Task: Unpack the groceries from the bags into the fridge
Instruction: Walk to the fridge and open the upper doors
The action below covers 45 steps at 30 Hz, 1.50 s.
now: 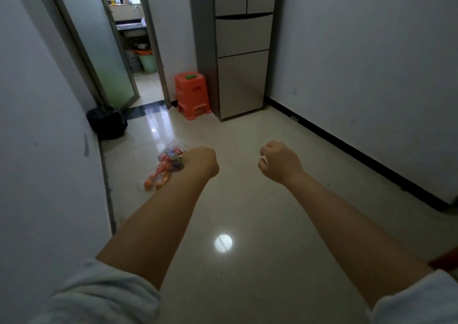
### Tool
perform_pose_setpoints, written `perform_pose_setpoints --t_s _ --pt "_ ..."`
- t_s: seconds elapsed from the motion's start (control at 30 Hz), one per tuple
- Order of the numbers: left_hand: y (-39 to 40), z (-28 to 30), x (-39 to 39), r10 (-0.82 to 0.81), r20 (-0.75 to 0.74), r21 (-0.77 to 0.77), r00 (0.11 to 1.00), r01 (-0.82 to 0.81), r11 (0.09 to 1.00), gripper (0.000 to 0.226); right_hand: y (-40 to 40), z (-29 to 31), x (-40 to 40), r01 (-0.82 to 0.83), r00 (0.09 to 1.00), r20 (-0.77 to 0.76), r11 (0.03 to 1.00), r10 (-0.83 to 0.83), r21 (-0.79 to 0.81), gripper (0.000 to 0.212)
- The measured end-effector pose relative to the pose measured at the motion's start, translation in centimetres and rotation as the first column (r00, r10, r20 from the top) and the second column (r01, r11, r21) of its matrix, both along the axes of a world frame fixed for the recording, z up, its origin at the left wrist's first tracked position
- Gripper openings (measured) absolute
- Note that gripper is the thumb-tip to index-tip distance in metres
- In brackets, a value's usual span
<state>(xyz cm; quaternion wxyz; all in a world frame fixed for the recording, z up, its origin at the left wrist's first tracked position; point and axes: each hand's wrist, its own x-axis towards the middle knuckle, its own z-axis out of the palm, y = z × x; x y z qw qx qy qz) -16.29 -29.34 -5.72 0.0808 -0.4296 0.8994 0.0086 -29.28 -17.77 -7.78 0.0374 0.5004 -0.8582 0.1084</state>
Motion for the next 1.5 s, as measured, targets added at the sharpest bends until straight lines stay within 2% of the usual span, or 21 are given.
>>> perform_pose_setpoints --t_s 0.23,0.47,0.63,0.8,0.97,1.23,1.37,1.5 --pt "-12.3 -0.9 -13.7 -0.042 -0.004 0.009 0.999 0.042 0.999 0.028 -12.8 0.5 -14.3 -0.037 0.998 -0.053 0.999 0.037 0.002 0.031" --pt "-26.5 1.9 -25.4 0.042 -0.067 -0.051 0.997 -0.045 0.998 0.025 -27.0 3.9 -27.8 -0.112 0.992 -0.065 0.99 0.107 -0.084 0.031" --pt "-37.3 2.6 -31.2 0.103 -0.079 -0.068 0.992 -0.108 0.992 0.029 -37.5 4.7 -35.7 -0.178 0.979 -0.112 0.983 0.172 -0.042 0.026" --pt "-50.1 3.9 -38.0 0.127 -0.153 -0.047 0.98 -0.135 0.99 0.035 -47.7 6.2 -43.5 -0.151 0.975 -0.172 0.986 0.137 -0.067 0.026" --pt "-61.2 5.4 -46.7 0.105 -0.159 -0.03 0.982 -0.111 0.993 0.03 -57.4 7.1 -51.9 -0.081 0.992 -0.105 0.989 0.068 -0.127 0.025" --pt "-73.3 2.9 -62.0 -0.003 -0.129 0.014 0.992 0.005 1.0 0.031 -69.4 5.3 -66.4 -0.012 0.998 -0.057 0.996 0.007 -0.089 0.027" --pt "-78.8 2.4 -69.9 0.009 -0.122 0.005 0.992 -0.008 1.0 0.034 -76.7 5.2 -74.8 -0.079 0.994 -0.079 0.993 0.072 -0.087 0.027" --pt "-84.5 4.7 -79.0 0.045 -0.136 -0.038 0.99 -0.051 0.998 0.034 -83.1 6.8 -84.0 -0.112 0.99 -0.088 0.992 0.107 -0.061 0.028"
